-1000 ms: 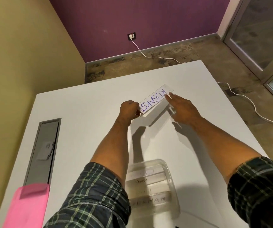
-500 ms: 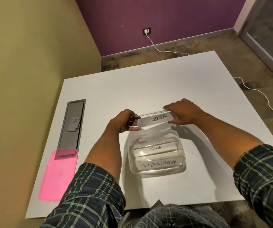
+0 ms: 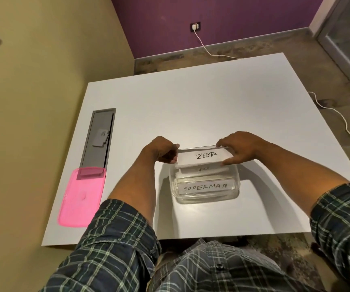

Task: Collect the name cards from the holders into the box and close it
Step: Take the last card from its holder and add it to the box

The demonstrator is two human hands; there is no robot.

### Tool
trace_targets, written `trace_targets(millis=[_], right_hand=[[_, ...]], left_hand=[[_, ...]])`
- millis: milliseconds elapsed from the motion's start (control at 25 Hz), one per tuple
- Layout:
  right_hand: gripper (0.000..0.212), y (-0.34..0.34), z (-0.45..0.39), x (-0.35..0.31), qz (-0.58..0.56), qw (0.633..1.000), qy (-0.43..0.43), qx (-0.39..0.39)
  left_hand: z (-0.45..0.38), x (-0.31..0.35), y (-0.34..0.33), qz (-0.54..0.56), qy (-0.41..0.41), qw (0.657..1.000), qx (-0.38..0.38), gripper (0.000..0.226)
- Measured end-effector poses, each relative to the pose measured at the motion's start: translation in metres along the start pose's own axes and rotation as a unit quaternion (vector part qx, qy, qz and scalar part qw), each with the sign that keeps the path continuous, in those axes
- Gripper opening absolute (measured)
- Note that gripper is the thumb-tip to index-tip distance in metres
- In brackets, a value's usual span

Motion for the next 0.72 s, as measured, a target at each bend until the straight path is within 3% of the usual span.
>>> trace_targets(millis=[160, 360, 480, 600, 720], right_hand=[[0.071, -0.010, 0.000, -0.015, 0.029, 0.999, 0.013, 0.011], [0.066, -0.019, -0.004, -0.029, 0.082, 0.997, 0.005, -0.004], [0.064, -0.028, -0.008, -0.033, 0.136, 0.989, -0.028, -0.043], [0.062, -0.038, -0.013, -0.036, 0.180, 0.979, -0.064, -0.069], [0.058, -0.044, -0.018, -0.039, 0.200, 0.973, -0.072, -0.089]], left_hand=[[0.001, -0.002, -0.009, -0.127, -0.030, 0.991, -0.001, 0.032], [0.003, -0.003, -0.011, -0.299, -0.095, 0.949, 0.027, 0.018], [0.004, -0.005, -0.015, -0.393, -0.127, 0.907, 0.082, 0.006], [0.005, -0.009, -0.025, -0.469, -0.160, 0.858, 0.136, 0.014], [0.000, -0.013, -0.036, -0.539, -0.185, 0.809, 0.143, 0.022]])
Point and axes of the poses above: each hand's wrist, its own z-axis away from the middle knuckle, its own y-axis out of the back of the hand, x = y × z, the point moved 5 cm from there along -z, towards the middle knuckle, and after that the axes turned 5 degrees about y, right-handed, at the moved point
